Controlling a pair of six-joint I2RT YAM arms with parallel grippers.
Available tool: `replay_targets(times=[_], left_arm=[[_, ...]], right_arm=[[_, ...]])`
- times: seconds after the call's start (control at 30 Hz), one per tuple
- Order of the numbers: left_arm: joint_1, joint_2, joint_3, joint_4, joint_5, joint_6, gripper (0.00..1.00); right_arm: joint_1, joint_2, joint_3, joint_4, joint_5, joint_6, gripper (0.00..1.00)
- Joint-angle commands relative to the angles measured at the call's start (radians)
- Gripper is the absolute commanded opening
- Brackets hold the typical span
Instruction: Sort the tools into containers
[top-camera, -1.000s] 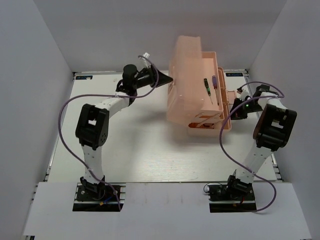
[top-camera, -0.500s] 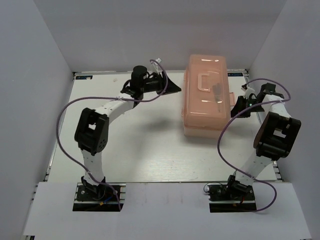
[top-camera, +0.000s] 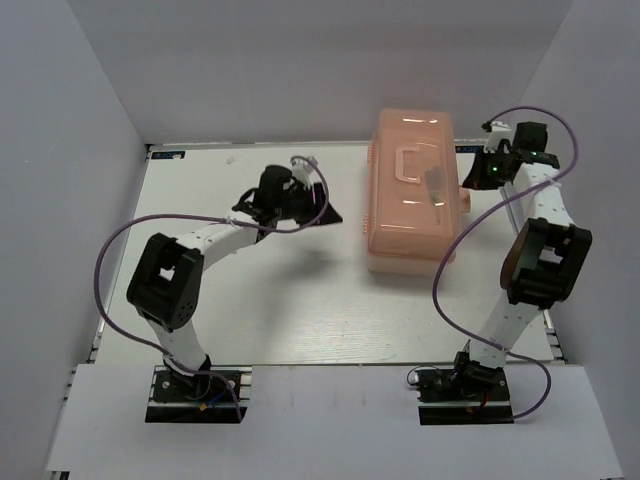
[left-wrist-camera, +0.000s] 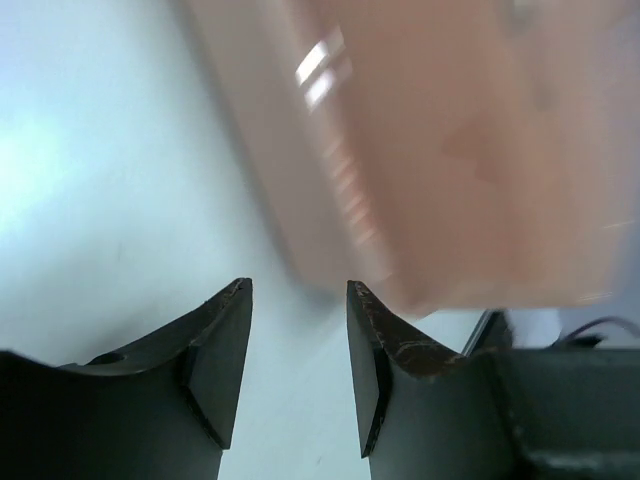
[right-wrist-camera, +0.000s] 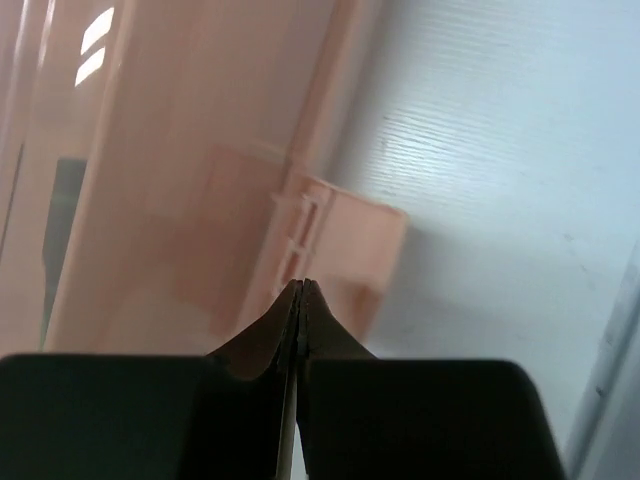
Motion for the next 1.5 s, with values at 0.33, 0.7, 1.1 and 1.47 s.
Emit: replay_targets(times=[0.33, 0.7, 1.1, 1.47], left_arm=[[-0.043, -0.319, -0.352, -0.081, -0.100, 0.104, 0.53], [-0.043, -0.467, -0.434, -0.147, -0.175, 0.113, 0.55], [-0.043, -0.577, -0.518, -0.149, -0.165, 0.095, 0.55], [-0.043, -0.663, -0.512, -0.284, -0.267, 0.104, 0.68]], right_arm=[[0.179, 0.173, 0.217, 0.051, -0.092, 0.098, 0.00], [0.191, -0.228, -0.171, 0.186, 0.494, 0.014, 0.02], [0.165, -0.416, -0.503, -0.001, -0.104, 0.049, 0.00], [0.167, -0.561, -0.571, 0.106, 0.372, 0.047, 0.56]])
